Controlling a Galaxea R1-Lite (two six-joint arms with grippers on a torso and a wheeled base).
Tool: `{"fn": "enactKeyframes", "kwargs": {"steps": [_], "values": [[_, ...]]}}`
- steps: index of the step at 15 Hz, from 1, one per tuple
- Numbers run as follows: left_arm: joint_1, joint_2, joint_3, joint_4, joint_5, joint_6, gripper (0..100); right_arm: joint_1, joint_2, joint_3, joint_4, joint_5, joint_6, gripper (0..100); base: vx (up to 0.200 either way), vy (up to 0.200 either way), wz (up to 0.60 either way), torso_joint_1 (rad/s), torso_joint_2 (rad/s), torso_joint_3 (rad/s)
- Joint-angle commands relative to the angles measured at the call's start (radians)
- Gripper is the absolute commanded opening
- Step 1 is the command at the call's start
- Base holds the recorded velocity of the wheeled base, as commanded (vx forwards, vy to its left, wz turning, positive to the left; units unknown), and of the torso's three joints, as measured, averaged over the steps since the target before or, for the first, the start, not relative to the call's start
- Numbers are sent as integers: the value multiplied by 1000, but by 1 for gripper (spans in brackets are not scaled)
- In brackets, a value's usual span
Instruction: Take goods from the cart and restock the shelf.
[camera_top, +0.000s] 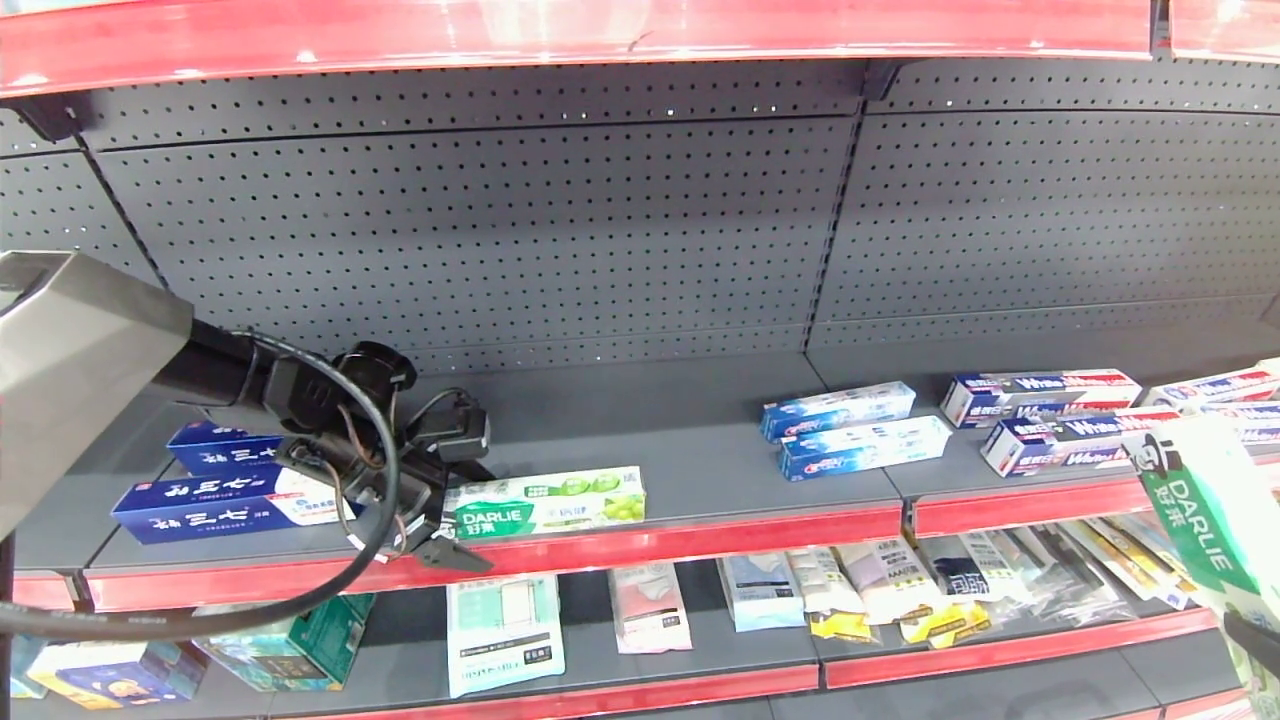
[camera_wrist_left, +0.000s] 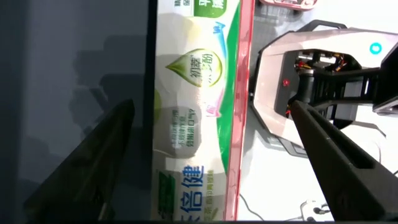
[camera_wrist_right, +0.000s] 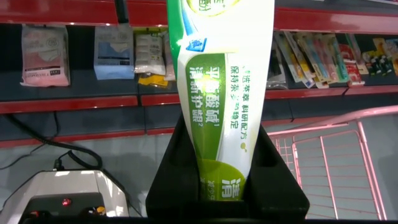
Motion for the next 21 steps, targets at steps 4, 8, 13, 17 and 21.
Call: {"fn": "enactKeyframes", "kwargs": {"steps": [4, 8, 13, 17, 21], "values": [[4, -7, -12, -7, -1, -30, 100, 0, 1, -4, -1, 0, -1, 0, 0, 0, 0, 0, 0, 0], [12, -34, -5, -26, -2, -66, 100, 0, 6, -2, -1, 0, -1, 0, 0, 0, 0, 0, 0, 0], [29, -31, 28, -65, 16, -67, 100, 0, 14, -1, -1, 1, 1, 0, 0, 0, 0, 0, 0, 0], [35, -36, 26, -67, 9, -66, 100, 0, 17, -2, -1, 0, 3, 0, 0, 0, 0, 0, 0, 0], [55, -71, 35, -68, -43, -66, 100, 0, 32, -5, -1, 0, 1, 0, 0, 0, 0, 0, 0, 0]]}}
